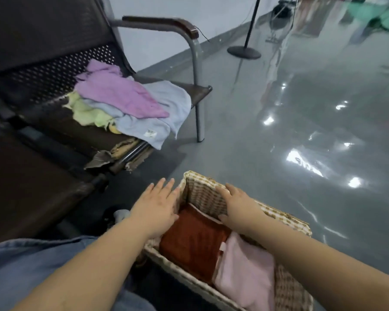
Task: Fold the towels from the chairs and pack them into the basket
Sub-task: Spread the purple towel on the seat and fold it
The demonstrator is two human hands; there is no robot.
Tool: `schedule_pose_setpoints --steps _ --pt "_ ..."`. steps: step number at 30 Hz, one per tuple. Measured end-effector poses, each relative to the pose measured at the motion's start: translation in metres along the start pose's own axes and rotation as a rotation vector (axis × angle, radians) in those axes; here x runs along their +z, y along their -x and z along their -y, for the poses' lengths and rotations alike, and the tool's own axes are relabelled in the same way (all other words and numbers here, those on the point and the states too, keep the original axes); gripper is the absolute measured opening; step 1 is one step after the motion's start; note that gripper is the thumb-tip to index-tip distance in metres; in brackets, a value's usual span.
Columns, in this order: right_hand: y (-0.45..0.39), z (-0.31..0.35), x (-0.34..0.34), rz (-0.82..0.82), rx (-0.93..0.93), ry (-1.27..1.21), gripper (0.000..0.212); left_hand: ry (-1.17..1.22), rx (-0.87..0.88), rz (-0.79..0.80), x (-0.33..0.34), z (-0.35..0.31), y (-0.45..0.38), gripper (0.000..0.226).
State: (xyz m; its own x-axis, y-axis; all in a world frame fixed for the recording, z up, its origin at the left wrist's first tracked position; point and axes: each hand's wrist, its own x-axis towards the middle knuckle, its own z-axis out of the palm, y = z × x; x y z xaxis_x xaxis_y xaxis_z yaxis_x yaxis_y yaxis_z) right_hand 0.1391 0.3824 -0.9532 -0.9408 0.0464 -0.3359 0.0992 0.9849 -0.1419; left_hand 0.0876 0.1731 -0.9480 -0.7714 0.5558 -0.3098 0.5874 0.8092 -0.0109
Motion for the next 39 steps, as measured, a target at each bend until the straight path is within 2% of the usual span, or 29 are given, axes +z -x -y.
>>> schedule_pose_setpoints --steps 4,8,17,23,28,33,36,39 --pt "-0.028 0.037 -0.034 -0.036 -0.099 0.049 0.073 0.039 -0.176 0.023 -0.01 0.059 0.024 0.071" --pt "-0.059 0.07 -0.058 -0.073 -0.181 0.092 0.072 0.125 -0.259 -0.014 -0.012 0.093 0.031 0.07" --pt "-0.128 0.123 -0.09 -0.123 -0.306 0.155 0.07 0.203 -0.239 -0.199 -0.025 0.112 -0.022 0.067" --pt "-0.183 0.139 -0.113 -0.187 -0.338 0.153 0.065 0.223 -0.274 -0.355 -0.042 0.14 -0.074 0.058" --pt "-0.234 0.148 -0.127 -0.228 -0.33 0.166 0.063 0.33 -0.3 -0.406 -0.061 0.165 -0.129 0.052" --pt "-0.272 0.142 -0.121 -0.248 -0.28 0.207 0.044 0.375 -0.299 -0.418 -0.051 0.168 -0.163 0.047" --pt "-0.281 0.136 -0.118 -0.252 -0.253 0.127 0.033 0.378 -0.334 -0.474 -0.045 0.169 -0.168 0.04" --pt "-0.277 0.139 -0.121 -0.29 -0.26 0.035 0.025 0.478 -0.35 -0.472 -0.05 0.169 -0.167 0.038"
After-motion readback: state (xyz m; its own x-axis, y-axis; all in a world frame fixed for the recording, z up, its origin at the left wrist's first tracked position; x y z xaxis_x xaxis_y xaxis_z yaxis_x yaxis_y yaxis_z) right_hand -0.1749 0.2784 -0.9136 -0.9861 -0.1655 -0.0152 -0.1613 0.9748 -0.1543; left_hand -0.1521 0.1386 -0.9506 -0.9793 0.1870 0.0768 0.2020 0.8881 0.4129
